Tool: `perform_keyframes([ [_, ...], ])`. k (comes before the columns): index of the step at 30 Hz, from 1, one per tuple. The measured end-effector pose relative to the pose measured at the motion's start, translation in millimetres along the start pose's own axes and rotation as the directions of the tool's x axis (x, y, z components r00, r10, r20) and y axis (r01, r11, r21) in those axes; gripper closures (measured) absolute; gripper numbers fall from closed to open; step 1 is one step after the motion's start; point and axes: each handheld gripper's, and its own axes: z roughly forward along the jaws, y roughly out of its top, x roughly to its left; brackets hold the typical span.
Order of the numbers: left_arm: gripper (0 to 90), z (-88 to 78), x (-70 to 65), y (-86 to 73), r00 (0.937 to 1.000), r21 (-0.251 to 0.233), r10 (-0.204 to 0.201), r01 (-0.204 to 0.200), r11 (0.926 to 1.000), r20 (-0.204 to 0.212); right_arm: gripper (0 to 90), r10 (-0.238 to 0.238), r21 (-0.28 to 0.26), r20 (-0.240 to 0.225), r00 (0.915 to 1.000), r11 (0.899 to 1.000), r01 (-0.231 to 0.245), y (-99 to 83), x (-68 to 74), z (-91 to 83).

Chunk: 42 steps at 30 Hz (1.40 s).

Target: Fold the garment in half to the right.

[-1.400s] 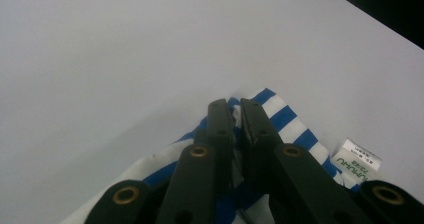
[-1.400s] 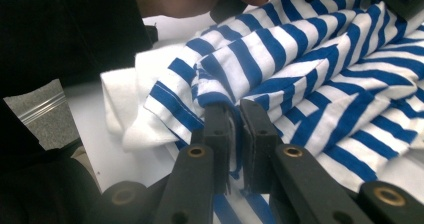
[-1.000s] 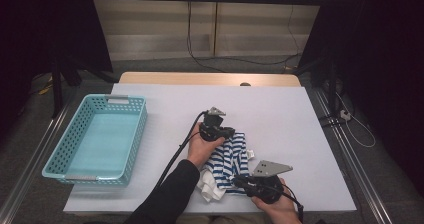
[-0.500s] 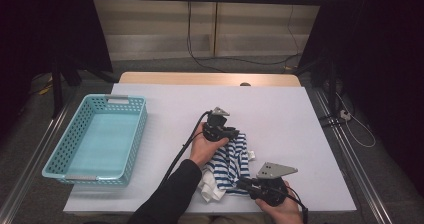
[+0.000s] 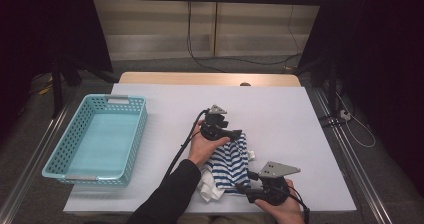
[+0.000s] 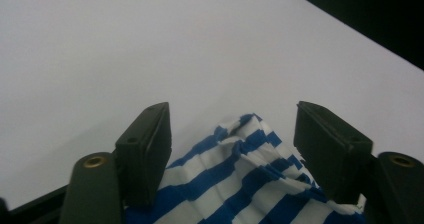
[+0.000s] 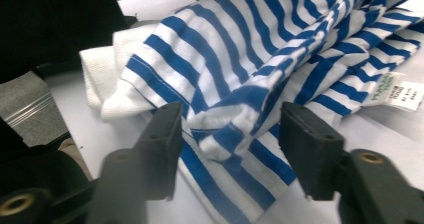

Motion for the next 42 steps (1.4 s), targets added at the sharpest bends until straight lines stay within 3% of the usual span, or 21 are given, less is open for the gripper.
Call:
perform_keyframes([
  [3, 16.7, -3.1, 3.1, 0.4, 0.9998, -0.010, -0.002, 0.002, 1.0000, -0.022, 31.3, 0.002, 0.006, 0.026, 0.9997, 1.000, -0.003, 0.6, 0.0, 0.6],
  [5, 13.0, -6.8, 4.5, 0.2, 0.9997, -0.006, -0.001, 0.001, 1.0000, -0.024, 27.4, 0.009, 0.001, 0.028, 0.9996, 1.000, -0.009, 1.4, -0.8, 0.0],
  [12, 5.9, -32.5, 8.0, -4.5, 0.9979, -0.050, 0.041, -0.044, 0.9978, -0.050, 19.8, 0.019, -0.059, 0.052, 0.9985, 0.998, -0.016, 9.2, -5.2, -9.3],
  [15, 3.5, -42.9, 13.2, -6.1, 0.9982, -0.069, 0.050, -0.052, 0.9962, -0.032, 18.1, 0.018, -0.087, 0.055, 0.9983, 0.996, -0.013, 13.3, -7.4, -13.6],
  [21, 5.4, -57.2, 13.8, -6.6, 0.9972, -0.101, 0.050, -0.056, 0.9934, -0.056, 17.1, 0.006, -0.093, 0.062, 0.9980, 0.996, -0.001, 19.0, -11.6, -14.6],
  [23, 5.7, -61.6, 10.2, -7.0, 0.9948, -0.092, 0.081, -0.086, 0.9920, -0.063, 17.9, -0.002, -0.089, 0.068, 0.9977, 0.996, 0.008, 21.2, -12.7, -15.0],
  [30, 4.9, -69.7, 6.9, -11.9, 0.9920, -0.082, 0.115, -0.119, 0.9896, -0.053, 18.8, -0.013, -0.109, 0.088, 0.9960, 0.994, 0.022, 33.5, -23.2, -12.2],
  [34, 3.7, -74.6, 10.2, -16.5, 0.9900, -0.085, 0.129, -0.134, 0.9874, -0.058, 17.3, -0.003, -0.114, 0.100, 0.9950, 0.993, 0.014, 43.4, -34.0, -5.0],
  [39, 4.9, -74.9, 19.0, -23.2, 0.9854, -0.041, 0.149, -0.153, 0.9874, -0.083, 16.9, -0.015, -0.116, 0.101, 0.9948, 0.993, 0.027, 58.6, -42.4, 7.4],
  [42, 5.1, -73.4, 23.6, -25.1, 0.9881, -0.040, 0.130, -0.133, 0.9902, -0.083, 18.0, -0.010, -0.112, 0.101, 0.9948, 0.993, 0.021, 64.2, -45.9, 16.9],
])
